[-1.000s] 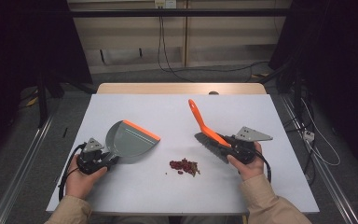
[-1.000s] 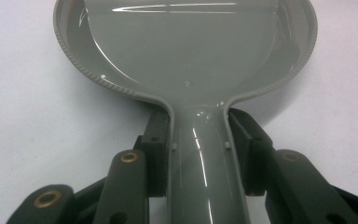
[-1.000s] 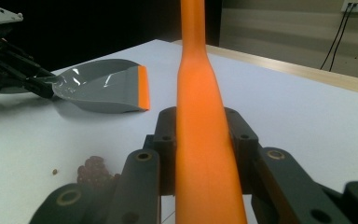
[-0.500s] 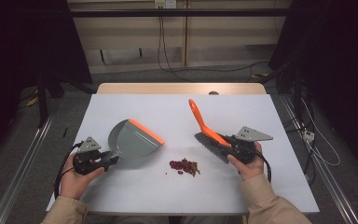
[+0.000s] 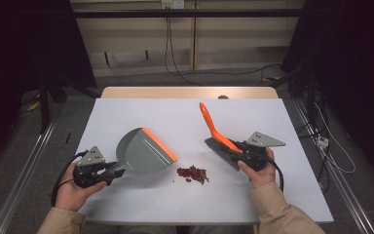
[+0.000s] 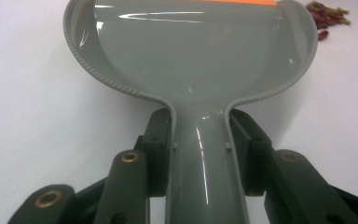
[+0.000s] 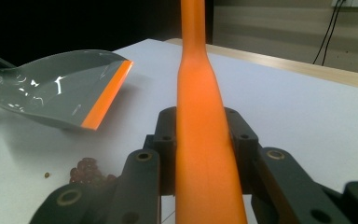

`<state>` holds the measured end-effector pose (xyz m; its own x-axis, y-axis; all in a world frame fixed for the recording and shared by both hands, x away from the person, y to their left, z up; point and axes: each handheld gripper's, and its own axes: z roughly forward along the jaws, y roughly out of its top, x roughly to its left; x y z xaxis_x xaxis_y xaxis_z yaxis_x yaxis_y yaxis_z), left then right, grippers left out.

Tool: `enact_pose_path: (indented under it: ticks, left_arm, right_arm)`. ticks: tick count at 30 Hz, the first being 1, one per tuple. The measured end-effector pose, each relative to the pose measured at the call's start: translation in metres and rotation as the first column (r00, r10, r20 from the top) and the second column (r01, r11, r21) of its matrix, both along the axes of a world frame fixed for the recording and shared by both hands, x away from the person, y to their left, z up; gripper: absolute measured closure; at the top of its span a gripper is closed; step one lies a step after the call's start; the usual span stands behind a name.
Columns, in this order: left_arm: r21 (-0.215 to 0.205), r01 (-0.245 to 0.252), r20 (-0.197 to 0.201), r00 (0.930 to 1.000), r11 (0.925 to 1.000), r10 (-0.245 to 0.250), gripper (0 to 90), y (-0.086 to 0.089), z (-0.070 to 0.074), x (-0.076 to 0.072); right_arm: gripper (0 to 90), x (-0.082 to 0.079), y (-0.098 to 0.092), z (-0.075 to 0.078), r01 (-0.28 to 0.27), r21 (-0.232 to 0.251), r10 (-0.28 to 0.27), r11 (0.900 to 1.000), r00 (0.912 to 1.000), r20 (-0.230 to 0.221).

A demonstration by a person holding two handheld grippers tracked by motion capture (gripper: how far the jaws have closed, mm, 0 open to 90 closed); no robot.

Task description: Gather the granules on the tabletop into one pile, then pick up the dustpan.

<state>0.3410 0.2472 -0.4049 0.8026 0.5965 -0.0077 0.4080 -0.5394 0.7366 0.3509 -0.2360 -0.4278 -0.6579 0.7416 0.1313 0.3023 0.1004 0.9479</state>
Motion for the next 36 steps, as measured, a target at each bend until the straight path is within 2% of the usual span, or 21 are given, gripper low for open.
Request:
enact_pose_path:
  ticks: [4,5,6,8,9,10,17,19,23,27,28,31,36]
  left_arm:
    - [0.015,0.033,-0.011,0.9994,0.9994,-0.032,63.0,0.002,-0.001,-0.004]
    - [-0.001,0.026,-0.011,0.9996,0.9997,-0.026,63.0,0.003,-0.002,-0.004]
    - [0.012,0.037,-0.012,0.9992,0.9992,-0.037,63.0,0.004,-0.002,-0.004]
    - [0.005,0.035,-0.007,0.9993,0.9994,-0.035,63.0,0.005,-0.003,-0.005]
    - [0.017,0.045,-0.007,0.999,0.9988,-0.045,63.0,0.006,-0.002,-0.005]
    - [0.014,0.04,-0.009,0.9992,0.9991,-0.04,63.0,0.006,-0.002,-0.006]
    - [0.011,0.085,-0.013,0.9964,0.9964,-0.084,62.9,0.007,0.001,-0.011]
    - [0.033,0.094,-0.011,0.9955,0.995,-0.094,62.9,0.006,0.002,-0.013]
    - [0.039,0.127,-0.026,0.9917,0.9911,-0.126,62.9,0.004,0.001,-0.015]
    - [0.055,0.137,-0.015,0.9906,0.9891,-0.136,62.9,0.003,0.0,-0.018]
    - [0.047,0.146,-0.024,0.9891,0.9881,-0.145,62.9,0.004,0.0,-0.018]
    - [0.062,0.152,-0.024,0.9883,0.9864,-0.151,62.9,0.005,0.0,-0.02]
    - [0.062,0.171,-0.03,0.9851,0.9834,-0.169,62.9,0.007,-0.002,-0.024]
  right_arm:
    - [70.6,0.0,0.0,-0.001,0.003,-0.001,-0.003,1.0,1.0,-0.004]
    - [70.6,0.001,0.0,-0.001,0.005,-0.002,-0.005,1.0,1.0,-0.005]
    - [70.6,0.001,0.0,-0.001,0.005,-0.004,-0.005,1.0,1.0,-0.004]
    - [70.6,0.001,0.001,-0.001,0.006,-0.005,-0.006,1.0,1.0,-0.007]
    - [70.6,0.001,0.001,-0.002,0.006,-0.004,-0.006,1.0,1.0,-0.008]
    - [70.6,0.001,0.001,-0.002,0.002,-0.001,-0.002,1.0,1.0,-0.009]
    - [70.6,0.002,0.002,-0.002,0.001,-0.003,-0.001,1.0,0.9999,-0.012]
    - [70.6,0.002,0.002,-0.002,0.003,-0.005,-0.003,1.0,0.9999,-0.01]
    - [70.6,0.003,0.003,-0.003,0.003,-0.004,-0.003,1.0,0.9999,-0.011]
    - [70.6,0.003,0.004,-0.003,0.01,-0.012,-0.01,1.0,0.9998,-0.017]
    - [70.6,0.003,0.004,-0.003,0.011,-0.012,-0.011,1.0,0.9998,-0.017]
    - [70.6,0.002,0.004,-0.003,0.017,-0.014,-0.017,1.0,0.9997,-0.017]
    - [70.6,0.002,0.006,-0.004,0.012,-0.021,-0.012,1.0,0.9998,-0.018]
